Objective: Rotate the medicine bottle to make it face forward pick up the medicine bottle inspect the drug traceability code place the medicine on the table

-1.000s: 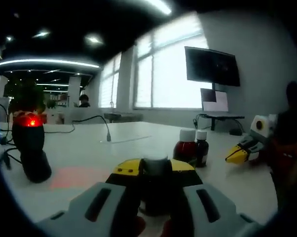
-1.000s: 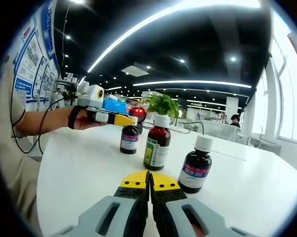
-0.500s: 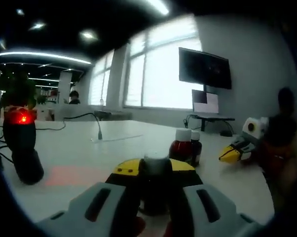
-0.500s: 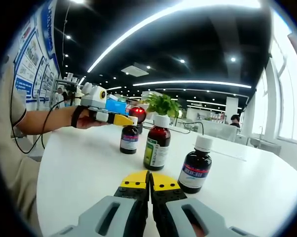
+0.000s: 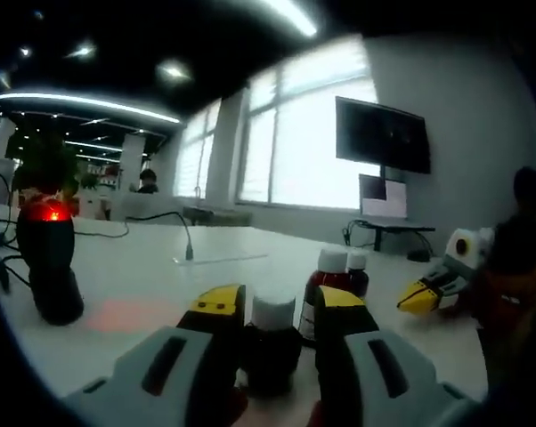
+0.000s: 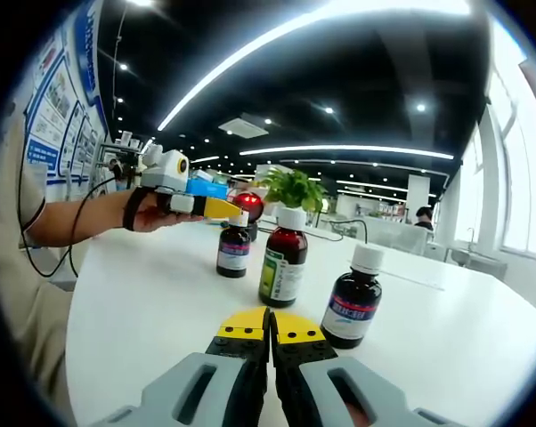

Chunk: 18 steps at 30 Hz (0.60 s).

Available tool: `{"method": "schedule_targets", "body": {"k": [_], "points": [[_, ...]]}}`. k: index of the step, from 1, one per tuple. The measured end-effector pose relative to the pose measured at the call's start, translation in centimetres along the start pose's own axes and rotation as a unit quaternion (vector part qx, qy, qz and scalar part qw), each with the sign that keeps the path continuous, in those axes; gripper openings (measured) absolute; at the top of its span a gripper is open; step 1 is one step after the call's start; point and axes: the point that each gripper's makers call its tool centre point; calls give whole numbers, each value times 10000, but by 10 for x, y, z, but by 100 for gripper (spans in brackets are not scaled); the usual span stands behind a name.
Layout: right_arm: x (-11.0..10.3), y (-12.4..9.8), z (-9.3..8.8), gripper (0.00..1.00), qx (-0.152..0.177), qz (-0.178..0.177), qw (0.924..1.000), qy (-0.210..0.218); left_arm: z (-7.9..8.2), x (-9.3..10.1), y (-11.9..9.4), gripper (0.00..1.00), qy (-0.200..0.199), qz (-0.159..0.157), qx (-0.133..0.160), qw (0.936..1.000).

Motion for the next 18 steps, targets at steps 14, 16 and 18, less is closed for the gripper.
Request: {"method": "schedule_targets", "body": {"k": [14, 16, 18], "points": [[0, 0, 0, 0, 6, 5, 10000, 4, 0, -19, 5, 22, 366, 1114, 195, 9929], [0, 0, 0, 0, 14, 5, 10000, 8, -2, -26, 8, 22, 351, 1284, 195, 9909], [-1, 0, 1, 0, 18, 7, 10000, 8, -5, -24, 8, 21, 356, 1429, 170, 9889]]}}
Point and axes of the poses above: the point that each gripper's makers call its tool centre point, and the gripper's own axes: y roughly forward along the fingers, x roughly to its right, z roughly out of its top, and after that the axes turned 12 degrees about z, right-handed
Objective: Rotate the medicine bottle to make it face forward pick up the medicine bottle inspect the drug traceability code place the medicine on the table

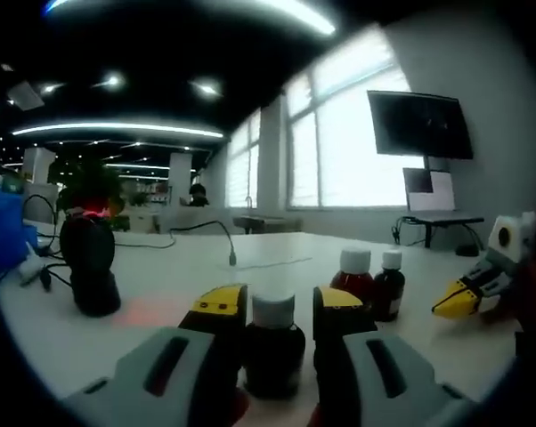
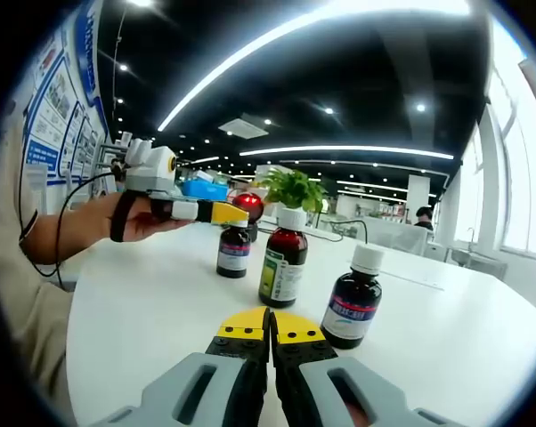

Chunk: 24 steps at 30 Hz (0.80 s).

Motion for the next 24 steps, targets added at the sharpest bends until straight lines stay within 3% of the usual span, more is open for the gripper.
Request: {"method": "schedule_targets", "body": {"k": [10, 24], "points": [[-2, 0, 1, 0, 23, 14, 10000, 11, -4, -1, -4, 12, 63, 485, 47, 9988], [-4, 0, 2, 0, 13, 18, 10000, 24, -4, 3, -3, 11, 107, 317, 61, 9994]]}}
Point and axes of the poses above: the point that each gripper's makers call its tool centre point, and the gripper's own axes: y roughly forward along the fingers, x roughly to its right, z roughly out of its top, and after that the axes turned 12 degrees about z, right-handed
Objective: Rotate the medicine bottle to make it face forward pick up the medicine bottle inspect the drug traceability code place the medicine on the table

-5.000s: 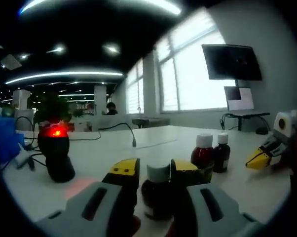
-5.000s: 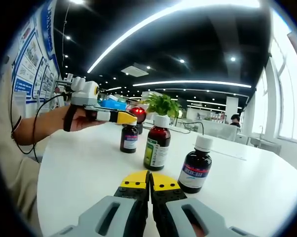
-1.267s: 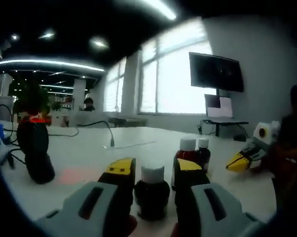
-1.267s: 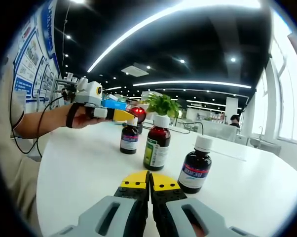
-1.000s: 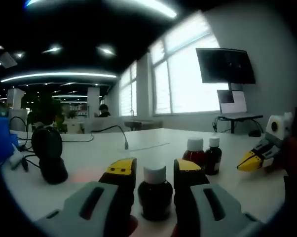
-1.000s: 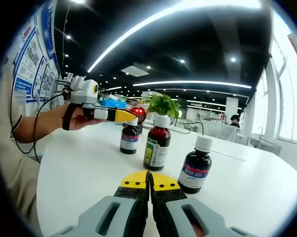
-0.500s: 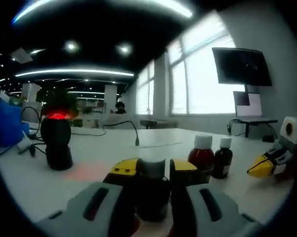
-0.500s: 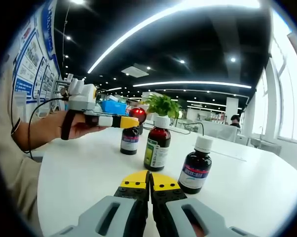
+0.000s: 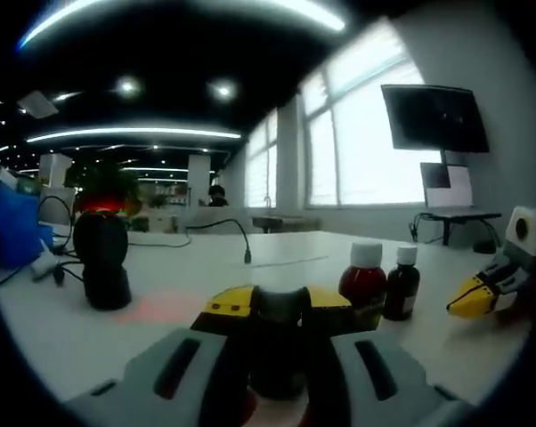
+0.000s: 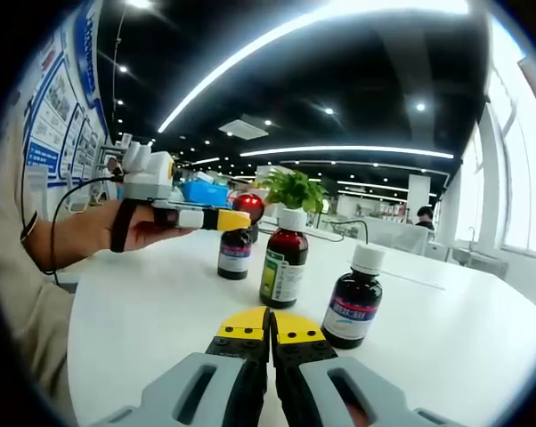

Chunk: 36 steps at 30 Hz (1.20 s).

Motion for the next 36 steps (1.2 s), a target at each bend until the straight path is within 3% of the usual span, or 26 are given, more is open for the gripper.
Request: {"method": "schedule_targets", "body": {"k": [15, 25, 36], "points": [[1, 0, -1, 0, -5, 11, 10000, 24, -1, 5, -2, 11, -124, -791, -149, 9967], [2, 0, -2, 0, -14, 10, 10000, 34, -1, 7, -1, 11, -324, -1500, -286, 9877], [2, 0, -2, 0, -39, -4, 10000, 14, -1, 9, 1, 11, -256, -2015, -329, 9786]]}}
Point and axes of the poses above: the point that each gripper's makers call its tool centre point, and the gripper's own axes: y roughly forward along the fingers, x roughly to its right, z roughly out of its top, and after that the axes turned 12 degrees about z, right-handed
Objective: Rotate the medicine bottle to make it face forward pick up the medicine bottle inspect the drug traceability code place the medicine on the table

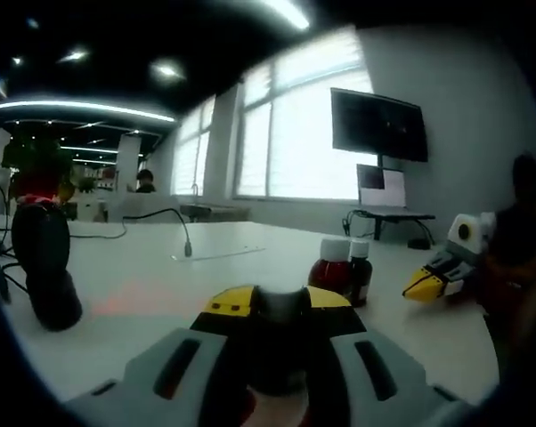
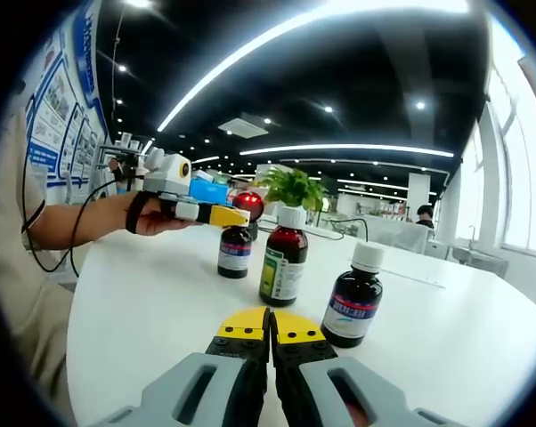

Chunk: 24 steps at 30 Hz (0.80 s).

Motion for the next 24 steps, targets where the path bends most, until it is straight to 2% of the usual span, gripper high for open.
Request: {"method": "schedule_targets", "body": {"k": [11, 20, 24], "points": [[0, 0, 0, 0, 5, -5, 10000, -4, 0, 0, 2, 11, 134, -391, -21, 9991], [0, 0, 0, 0, 0, -9, 10000, -13, 0, -2, 2, 12, 167, -384, -28, 9991], [0, 0, 0, 0, 2, -9, 10000, -10, -1, -2, 2, 20, 92, -328, -26, 9994]]}}
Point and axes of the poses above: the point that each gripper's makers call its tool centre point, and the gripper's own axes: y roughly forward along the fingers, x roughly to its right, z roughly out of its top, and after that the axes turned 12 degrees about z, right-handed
